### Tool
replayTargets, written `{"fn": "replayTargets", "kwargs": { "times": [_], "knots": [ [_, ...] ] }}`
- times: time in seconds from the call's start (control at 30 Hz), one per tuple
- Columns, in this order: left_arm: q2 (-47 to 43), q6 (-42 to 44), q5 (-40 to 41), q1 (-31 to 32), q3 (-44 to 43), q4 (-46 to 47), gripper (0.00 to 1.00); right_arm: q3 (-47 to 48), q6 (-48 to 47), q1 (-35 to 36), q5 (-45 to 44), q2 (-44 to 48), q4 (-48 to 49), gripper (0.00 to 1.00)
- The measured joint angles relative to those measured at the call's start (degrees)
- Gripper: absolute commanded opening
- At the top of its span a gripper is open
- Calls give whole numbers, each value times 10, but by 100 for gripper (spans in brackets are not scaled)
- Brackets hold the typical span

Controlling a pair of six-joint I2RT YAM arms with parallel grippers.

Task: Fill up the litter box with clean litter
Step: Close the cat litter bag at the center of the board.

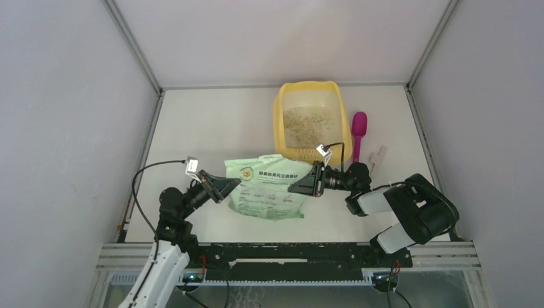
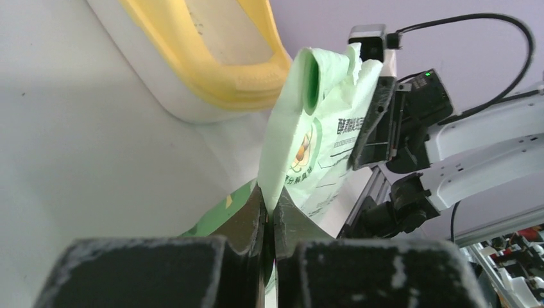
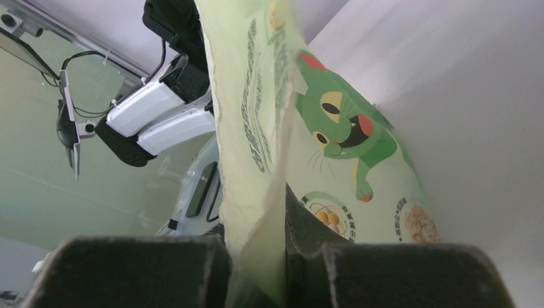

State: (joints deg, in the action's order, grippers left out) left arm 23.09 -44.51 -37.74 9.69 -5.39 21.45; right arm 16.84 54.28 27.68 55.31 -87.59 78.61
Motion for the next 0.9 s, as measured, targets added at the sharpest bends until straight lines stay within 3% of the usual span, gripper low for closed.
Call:
{"fn": "replayTargets", "kwargs": {
  "times": [0.17,0.23,0.37,0.53,0.73,0.9],
  "knots": [
    [-50,4,13,0,-3,-93,6,-14,-13,37,-21,56,-66,9],
    [-69,3,19,0,-3,-114,8,-14,-24,46,-31,78,-99,1],
    [-75,5,27,3,-21,-153,8,-9,-46,33,-41,124,-176,0],
    [27,5,25,8,-75,-150,7,44,-56,-30,-9,146,-254,0],
    [163,5,19,9,-128,-66,7,133,-64,-90,40,117,-283,0],
    [182,10,30,9,-130,-22,8,147,-144,-87,38,113,-337,0]
  ]
}}
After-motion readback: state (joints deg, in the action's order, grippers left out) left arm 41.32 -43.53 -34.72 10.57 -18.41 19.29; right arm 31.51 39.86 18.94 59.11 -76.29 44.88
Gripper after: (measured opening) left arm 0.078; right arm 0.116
